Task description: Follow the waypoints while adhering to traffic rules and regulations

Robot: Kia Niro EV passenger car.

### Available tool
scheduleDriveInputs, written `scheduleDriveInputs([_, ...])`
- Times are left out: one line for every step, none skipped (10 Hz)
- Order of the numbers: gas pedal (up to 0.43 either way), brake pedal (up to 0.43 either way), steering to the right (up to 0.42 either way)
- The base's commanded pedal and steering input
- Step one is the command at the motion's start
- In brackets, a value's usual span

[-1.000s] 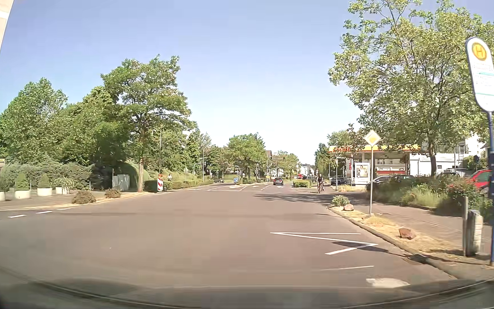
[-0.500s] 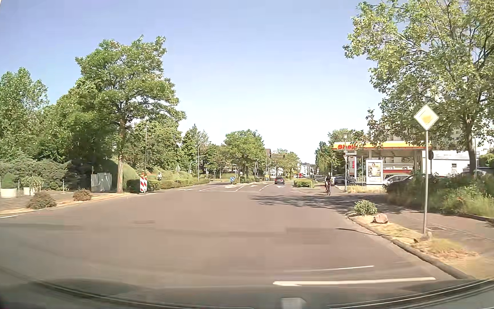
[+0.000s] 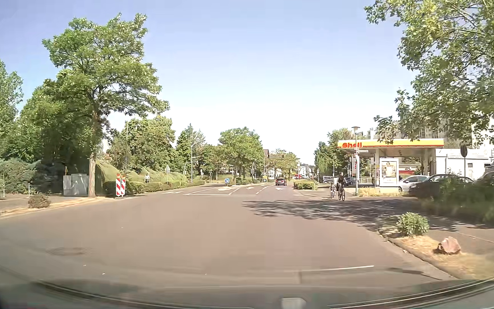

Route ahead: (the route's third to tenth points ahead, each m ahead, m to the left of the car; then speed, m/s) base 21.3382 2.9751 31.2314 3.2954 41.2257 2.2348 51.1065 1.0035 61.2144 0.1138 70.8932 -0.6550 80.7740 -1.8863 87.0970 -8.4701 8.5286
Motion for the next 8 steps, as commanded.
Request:
scheduleDriveInputs([0.067, 0.03, 0.003])
scheduleDriveInputs([0.067, 0.03, -0.002])
scheduleDriveInputs([0.067, 0.03, -0.005])
scheduleDriveInputs([0.067, 0.03, -0.011])
scheduleDriveInputs([0.067, 0.03, -0.018])
scheduleDriveInputs([0.067, 0.03, -0.025])
scheduleDriveInputs([0.067, 0.03, -0.026])
scheduleDriveInputs([0.067, 0.03, -0.025])
